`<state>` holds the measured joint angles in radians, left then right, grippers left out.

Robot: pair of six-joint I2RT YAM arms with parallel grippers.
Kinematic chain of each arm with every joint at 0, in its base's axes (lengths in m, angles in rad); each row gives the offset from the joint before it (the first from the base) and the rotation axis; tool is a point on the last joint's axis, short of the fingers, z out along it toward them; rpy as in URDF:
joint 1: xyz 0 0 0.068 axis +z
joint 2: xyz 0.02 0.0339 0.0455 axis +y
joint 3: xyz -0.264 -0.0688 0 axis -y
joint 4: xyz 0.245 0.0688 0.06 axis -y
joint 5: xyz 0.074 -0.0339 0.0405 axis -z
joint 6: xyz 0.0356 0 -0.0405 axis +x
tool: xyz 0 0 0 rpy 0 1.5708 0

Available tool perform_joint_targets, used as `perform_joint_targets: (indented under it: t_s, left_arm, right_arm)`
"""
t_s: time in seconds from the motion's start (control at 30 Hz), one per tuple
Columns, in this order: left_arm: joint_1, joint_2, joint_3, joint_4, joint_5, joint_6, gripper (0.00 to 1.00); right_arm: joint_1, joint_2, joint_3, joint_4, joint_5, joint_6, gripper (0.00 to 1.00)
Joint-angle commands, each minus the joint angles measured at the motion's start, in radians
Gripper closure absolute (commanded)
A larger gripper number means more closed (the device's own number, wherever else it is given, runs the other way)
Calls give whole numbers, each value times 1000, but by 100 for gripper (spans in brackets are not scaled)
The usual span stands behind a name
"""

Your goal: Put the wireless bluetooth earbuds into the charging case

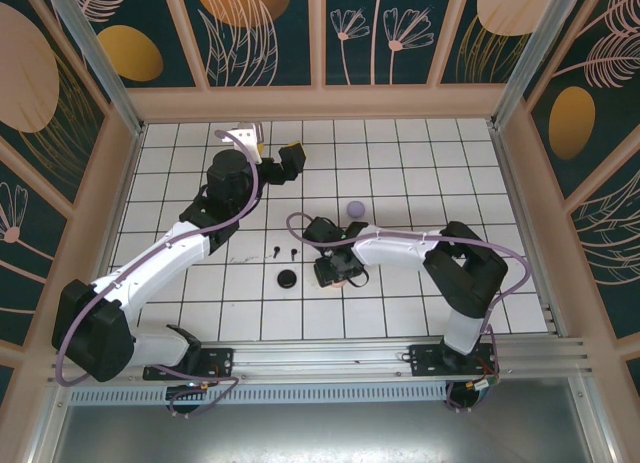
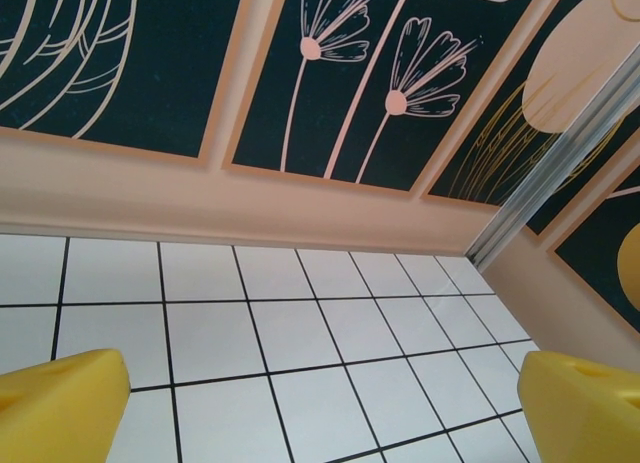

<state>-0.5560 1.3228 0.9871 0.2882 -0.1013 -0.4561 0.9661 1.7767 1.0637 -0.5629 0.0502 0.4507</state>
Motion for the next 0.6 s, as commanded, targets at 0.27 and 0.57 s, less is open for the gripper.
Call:
perform_joint_targets:
  t_s: [0.27,0.57]
  left_arm:
    - [6,9,-2,44,38,-13,1]
    - [5,12,-2,51,49,-11,1]
  right_arm:
    - [25,-31,-14,-49,-30,-20,39]
    - [30,-22,-28,-69,-31,-26,43]
